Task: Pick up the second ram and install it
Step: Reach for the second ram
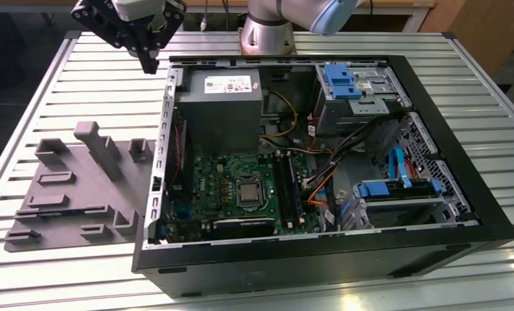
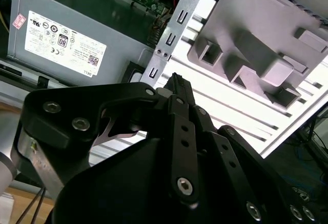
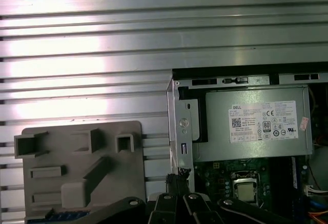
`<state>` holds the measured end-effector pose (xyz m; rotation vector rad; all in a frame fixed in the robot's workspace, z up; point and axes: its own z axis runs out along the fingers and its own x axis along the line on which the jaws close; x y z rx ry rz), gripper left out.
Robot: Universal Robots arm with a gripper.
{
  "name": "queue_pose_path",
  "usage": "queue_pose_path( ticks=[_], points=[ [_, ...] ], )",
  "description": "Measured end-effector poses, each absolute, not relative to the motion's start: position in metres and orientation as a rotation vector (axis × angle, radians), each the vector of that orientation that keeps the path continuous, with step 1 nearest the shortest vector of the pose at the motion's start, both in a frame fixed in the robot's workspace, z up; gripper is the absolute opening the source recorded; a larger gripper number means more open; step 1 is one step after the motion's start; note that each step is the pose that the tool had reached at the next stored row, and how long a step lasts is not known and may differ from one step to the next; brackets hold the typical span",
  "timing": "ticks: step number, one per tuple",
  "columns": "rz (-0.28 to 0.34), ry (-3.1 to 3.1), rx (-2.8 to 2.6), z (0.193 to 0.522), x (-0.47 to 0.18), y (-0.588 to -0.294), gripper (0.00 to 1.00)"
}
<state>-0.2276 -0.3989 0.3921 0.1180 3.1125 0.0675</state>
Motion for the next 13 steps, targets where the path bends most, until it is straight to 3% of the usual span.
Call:
queue_pose_path(
  ticks=[13],
  points=[
    [0.068, 3.112, 0.118, 0.3908, -0.237, -0.3991, 0.11]
  ],
)
